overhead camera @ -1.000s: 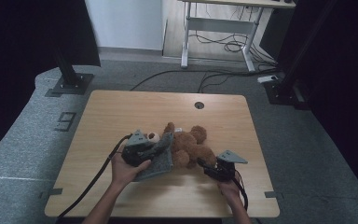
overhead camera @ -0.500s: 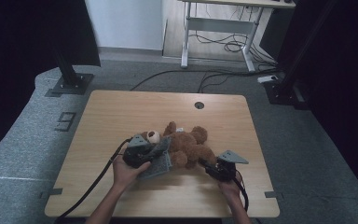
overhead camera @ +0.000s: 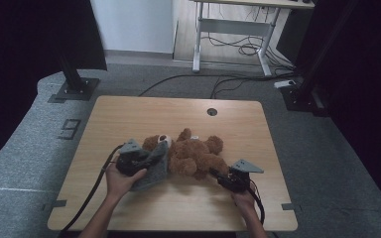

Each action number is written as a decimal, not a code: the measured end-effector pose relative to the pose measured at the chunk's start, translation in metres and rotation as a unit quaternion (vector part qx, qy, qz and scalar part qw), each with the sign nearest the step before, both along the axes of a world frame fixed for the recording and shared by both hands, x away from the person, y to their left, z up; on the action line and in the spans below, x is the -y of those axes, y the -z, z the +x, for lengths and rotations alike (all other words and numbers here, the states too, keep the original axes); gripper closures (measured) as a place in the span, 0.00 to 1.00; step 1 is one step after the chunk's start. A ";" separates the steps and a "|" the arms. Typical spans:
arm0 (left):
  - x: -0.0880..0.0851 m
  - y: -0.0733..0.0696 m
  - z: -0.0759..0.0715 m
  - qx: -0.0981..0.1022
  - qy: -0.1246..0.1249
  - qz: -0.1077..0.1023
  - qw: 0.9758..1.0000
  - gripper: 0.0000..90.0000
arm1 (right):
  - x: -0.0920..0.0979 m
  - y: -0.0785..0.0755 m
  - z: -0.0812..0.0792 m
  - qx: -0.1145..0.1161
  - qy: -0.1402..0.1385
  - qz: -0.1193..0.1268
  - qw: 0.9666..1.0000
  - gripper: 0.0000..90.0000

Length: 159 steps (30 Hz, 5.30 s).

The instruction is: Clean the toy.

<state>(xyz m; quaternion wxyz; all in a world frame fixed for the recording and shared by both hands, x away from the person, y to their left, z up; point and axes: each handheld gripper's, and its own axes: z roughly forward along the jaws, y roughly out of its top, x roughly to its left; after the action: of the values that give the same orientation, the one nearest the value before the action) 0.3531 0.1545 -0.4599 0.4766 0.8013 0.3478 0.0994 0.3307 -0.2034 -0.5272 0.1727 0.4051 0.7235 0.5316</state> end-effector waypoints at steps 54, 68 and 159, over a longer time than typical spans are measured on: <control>0.038 0.004 0.011 -0.030 0.022 0.006 0.999 0.85 | 0.001 0.004 -0.001 -0.011 -0.004 -0.008 1.000 0.68; 0.149 0.012 0.004 -0.030 0.103 0.031 0.994 0.84 | 0.000 0.005 -0.002 -0.010 -0.004 -0.009 1.000 0.68; 0.010 0.023 0.054 -0.056 -0.007 -0.015 0.998 0.86 | -0.014 -0.067 0.028 0.006 -0.013 -0.015 1.000 0.26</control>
<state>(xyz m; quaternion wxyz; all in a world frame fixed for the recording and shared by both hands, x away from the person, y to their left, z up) 0.4067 0.1448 -0.4829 0.4680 0.7957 0.3808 0.0526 0.3585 -0.1890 -0.4606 0.1760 0.3903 0.7354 0.5252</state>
